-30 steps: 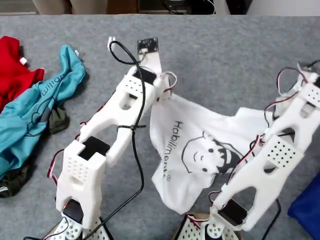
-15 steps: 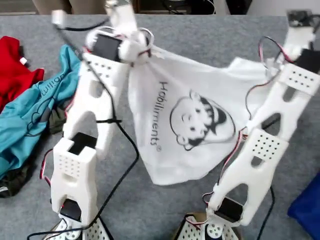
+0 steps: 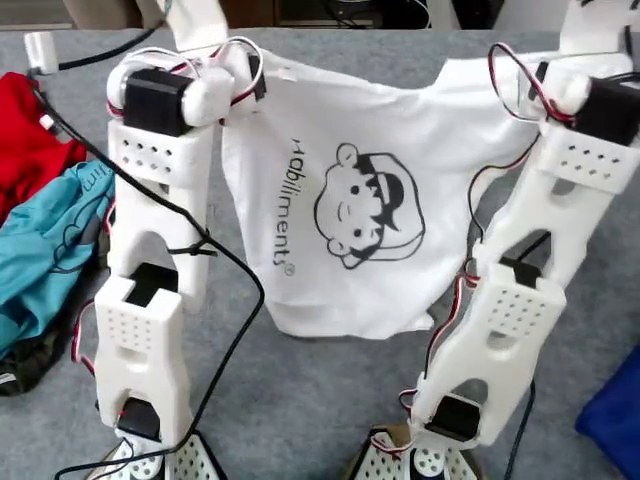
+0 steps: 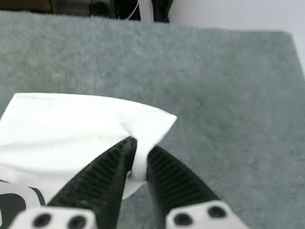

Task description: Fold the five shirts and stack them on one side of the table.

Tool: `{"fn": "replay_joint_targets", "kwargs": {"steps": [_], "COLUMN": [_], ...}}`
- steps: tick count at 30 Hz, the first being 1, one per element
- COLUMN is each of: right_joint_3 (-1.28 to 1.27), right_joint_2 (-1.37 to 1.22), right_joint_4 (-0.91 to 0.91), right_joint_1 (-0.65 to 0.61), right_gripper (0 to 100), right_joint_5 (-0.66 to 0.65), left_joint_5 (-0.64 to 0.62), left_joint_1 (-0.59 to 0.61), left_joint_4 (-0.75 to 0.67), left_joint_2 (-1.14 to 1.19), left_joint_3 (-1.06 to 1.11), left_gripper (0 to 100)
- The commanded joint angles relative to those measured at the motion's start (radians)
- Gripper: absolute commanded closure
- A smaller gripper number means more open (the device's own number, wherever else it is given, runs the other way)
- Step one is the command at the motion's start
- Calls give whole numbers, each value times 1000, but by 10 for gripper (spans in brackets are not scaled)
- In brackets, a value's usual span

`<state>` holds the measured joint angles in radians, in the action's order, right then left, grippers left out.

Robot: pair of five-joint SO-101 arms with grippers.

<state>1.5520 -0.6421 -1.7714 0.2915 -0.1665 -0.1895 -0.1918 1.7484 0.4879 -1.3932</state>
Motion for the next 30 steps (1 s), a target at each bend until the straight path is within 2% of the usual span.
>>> {"fn": "replay_joint_targets", "kwargs": {"steps": [1, 11, 15, 19, 23, 30], "right_joint_3": [45, -45, -2, 25, 33, 25], "right_joint_2": [131, 374, 493, 588, 679, 825], "right_joint_4": [-17, -15, -11, -12, -14, -14], "right_joint_1": [19, 8, -45, -101, -114, -110], "right_gripper": [995, 995, 995, 995, 995, 995], "right_joint_5": [11, 66, 57, 57, 57, 57], "left_joint_5": [2, 2, 3, 5, 28, 54], "left_joint_1": [20, 72, 135, 147, 147, 112], "left_joint_4": [9, 12, 12, 12, 14, 12], "left_joint_2": [-91, -205, -302, -394, -521, -901], "left_joint_3": [-38, -37, -37, 6, 196, 721], "left_gripper": [980, 980, 980, 980, 980, 980]}}
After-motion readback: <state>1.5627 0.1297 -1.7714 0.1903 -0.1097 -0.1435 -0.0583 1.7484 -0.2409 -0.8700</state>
